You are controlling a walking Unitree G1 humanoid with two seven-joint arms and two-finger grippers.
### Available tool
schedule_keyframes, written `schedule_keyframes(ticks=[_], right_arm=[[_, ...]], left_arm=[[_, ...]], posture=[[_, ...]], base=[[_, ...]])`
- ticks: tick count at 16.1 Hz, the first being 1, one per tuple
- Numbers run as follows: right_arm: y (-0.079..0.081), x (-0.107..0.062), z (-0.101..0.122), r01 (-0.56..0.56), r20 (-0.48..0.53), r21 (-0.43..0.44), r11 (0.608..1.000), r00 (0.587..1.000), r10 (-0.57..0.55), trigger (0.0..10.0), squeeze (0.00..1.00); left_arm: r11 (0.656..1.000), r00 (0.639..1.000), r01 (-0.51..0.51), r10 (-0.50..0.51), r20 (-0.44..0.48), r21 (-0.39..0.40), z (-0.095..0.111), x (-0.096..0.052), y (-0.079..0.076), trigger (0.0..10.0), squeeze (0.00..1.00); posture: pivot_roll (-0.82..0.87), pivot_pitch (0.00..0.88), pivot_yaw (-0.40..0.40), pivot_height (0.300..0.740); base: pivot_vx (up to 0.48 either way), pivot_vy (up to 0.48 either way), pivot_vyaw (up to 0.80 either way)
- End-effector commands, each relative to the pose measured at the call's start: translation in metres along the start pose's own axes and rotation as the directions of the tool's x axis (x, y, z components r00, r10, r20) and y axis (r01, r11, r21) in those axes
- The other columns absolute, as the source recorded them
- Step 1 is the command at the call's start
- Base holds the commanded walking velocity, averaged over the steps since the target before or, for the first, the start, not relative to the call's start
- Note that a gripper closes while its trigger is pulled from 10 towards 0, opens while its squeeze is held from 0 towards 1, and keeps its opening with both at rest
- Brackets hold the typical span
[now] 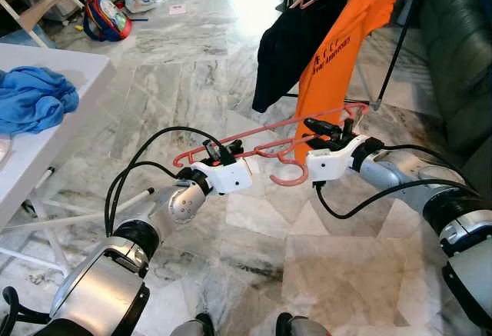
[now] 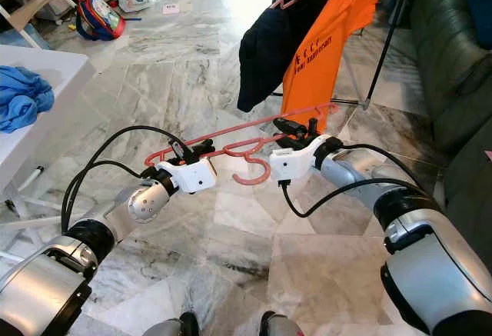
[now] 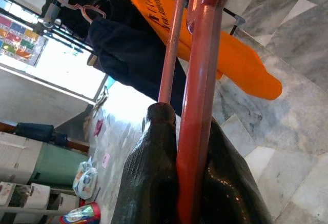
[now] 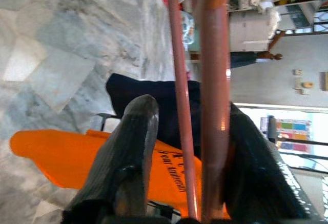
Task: Hang hanger
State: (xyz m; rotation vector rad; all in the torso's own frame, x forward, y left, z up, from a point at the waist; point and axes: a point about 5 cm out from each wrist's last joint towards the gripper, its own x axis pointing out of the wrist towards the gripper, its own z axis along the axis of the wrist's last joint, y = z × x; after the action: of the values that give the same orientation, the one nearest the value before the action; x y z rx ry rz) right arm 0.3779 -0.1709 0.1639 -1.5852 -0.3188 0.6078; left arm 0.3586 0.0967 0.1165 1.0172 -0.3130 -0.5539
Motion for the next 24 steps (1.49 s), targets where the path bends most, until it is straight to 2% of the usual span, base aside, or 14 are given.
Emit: schedule_keyframes(ticks=[1, 2, 3, 19, 20, 21, 23, 24], right_arm=[[0.015, -0.006, -0.005, -0.069, -0.025, 0.018, 0.997, 0.997, 0.069, 10.0, 1.00], [0.016, -0.006, -0.004, -0.075, -0.023, 0.027, 0.997, 0.997, 0.076, 1.3, 0.78], [0.017, -0.006, -0.003, -0.083, -0.017, 0.035, 0.996, 0.996, 0.084, 0.0, 0.00], [0.021, -0.001, 0.004, -0.118, 0.004, 0.034, 0.992, 0.993, 0.118, 0.0, 0.00], [0.022, -0.002, 0.004, -0.120, 0.006, 0.036, 0.992, 0.993, 0.120, 0.0, 0.00], [0.023, -0.002, 0.004, -0.124, 0.007, 0.039, 0.992, 0.992, 0.124, 0.0, 0.00], [0.029, -0.004, 0.004, -0.142, 0.000, 0.059, 0.988, 0.990, 0.143, 0.0, 0.00], [0.031, -0.004, 0.004, -0.150, -0.002, 0.065, 0.987, 0.989, 0.150, 0.0, 0.00]], left_arm=[[0.996, 0.995, -0.086, 0.085, -0.045, -0.017, -0.010, -0.004, 0.014, 10.0, 0.00], [0.996, 0.995, -0.085, 0.084, -0.044, -0.017, -0.010, -0.004, 0.014, 10.0, 0.00], [0.996, 0.996, -0.083, 0.082, -0.044, -0.019, -0.010, -0.004, 0.014, 10.0, 0.00], [0.999, 0.998, -0.044, 0.043, -0.035, -0.023, -0.008, -0.004, 0.007, 10.0, 0.00], [0.998, 0.999, -0.024, 0.022, -0.037, -0.050, -0.008, -0.004, 0.005, 10.0, 0.00], [0.999, 0.999, -0.018, 0.017, -0.037, -0.035, -0.009, -0.005, 0.004, 10.0, 1.00], [1.000, 1.000, -0.018, 0.018, -0.001, 0.000, -0.005, -0.006, 0.001, 10.0, 1.00], [1.000, 1.000, -0.014, 0.014, 0.014, -0.007, -0.004, -0.006, 0.000, 10.0, 1.00]], posture=[[-0.07, 0.200, 0.051, 0.740], [-0.07, 0.201, 0.052, 0.740], [-0.07, 0.202, 0.052, 0.740], [-0.07, 0.194, 0.049, 0.740], [-0.07, 0.194, 0.049, 0.740], [-0.07, 0.193, 0.048, 0.740], [-0.08, 0.192, 0.048, 0.740], [-0.07, 0.191, 0.047, 0.740]], base=[[0.000, 0.000, 0.00], [0.000, 0.000, 0.00], [0.000, 0.000, 0.00], [0.000, 0.000, 0.00], [0.000, 0.000, 0.00], [0.000, 0.000, 0.00], [0.000, 0.000, 0.00], [0.000, 0.000, 0.00]])
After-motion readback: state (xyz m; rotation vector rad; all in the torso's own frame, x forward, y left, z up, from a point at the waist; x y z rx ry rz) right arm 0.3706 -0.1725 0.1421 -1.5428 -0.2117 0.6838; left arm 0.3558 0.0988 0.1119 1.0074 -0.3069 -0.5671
